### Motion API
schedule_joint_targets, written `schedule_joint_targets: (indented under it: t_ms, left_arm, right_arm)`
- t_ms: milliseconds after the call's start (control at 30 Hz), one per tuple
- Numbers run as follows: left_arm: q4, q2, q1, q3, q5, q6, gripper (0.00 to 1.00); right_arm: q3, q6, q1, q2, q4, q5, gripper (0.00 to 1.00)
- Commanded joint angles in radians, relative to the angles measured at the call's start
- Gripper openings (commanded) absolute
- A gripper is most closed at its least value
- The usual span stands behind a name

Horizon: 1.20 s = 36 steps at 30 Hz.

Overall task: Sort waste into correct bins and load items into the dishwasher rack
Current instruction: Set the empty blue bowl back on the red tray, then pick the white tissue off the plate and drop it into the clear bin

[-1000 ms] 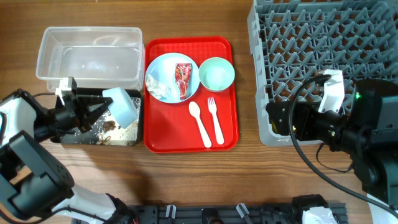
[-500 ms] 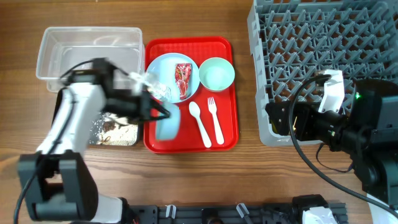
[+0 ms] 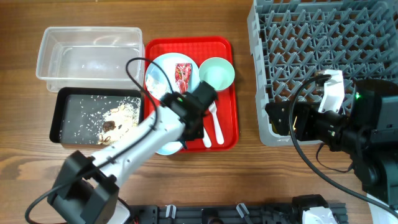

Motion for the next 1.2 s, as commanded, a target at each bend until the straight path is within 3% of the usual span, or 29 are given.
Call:
schedule_joint_targets:
  t_ms: [0, 33, 200, 433, 633, 967, 1000, 1067, 1167]
  left_arm:
    - [0.006, 0.008, -0.048, 0.003, -0.201, -0.109, 0.25]
    - [-0.008, 0.005, -0.04, 0.023, -0.228, -0.102, 0.38]
    - [-0.045, -0.006, 0.049, 0.152, -0.262, 0.003, 0.55]
    - [0.082, -0.002, 0.231, 0.229, -0.152, 0.16, 0.61]
    - [0.156, 0.092, 0.363, 0.229, -0.081, 0.213, 0.72]
    - [0.245, 0.326, 0.404, 0.229, -0.031, 0.304, 0.75]
    - [0.256, 0.344, 0.404, 0.229, -0.03, 0.311, 0.74]
    - [0.274, 0.377, 0.404, 0.229, -0.029, 0.313, 0.61]
    - [0.275, 0.378, 0.404, 0.231, -0.029, 0.313, 0.12]
  right_arm:
    - [-0.002, 0.002, -0.002, 0.0, 0.002, -0.018, 0.95]
    - [-0.002, 0.002, -0.002, 0.0, 0.003, -0.018, 0.95]
    - [-0.002, 0.002, -0.002, 0.0, 0.009, -0.018, 0.96]
    - [-0.002, 0.002, -0.002, 0.006, 0.013, -0.018, 0.96]
    - [-0.002, 0.002, -0.002, 0.026, 0.013, -0.018, 0.97]
    - [-0.002, 0.002, -0.002, 0.082, 0.013, -0.019, 0.97]
    - [-0.002, 0.002, -0.002, 0.087, 0.013, -0.019, 0.96]
    - [-0.002, 0.002, -0.002, 0.09, 0.013, -0.019, 0.96]
    - [-0.002, -0.002, -0.002, 0.09, 0.013, -0.018, 0.96]
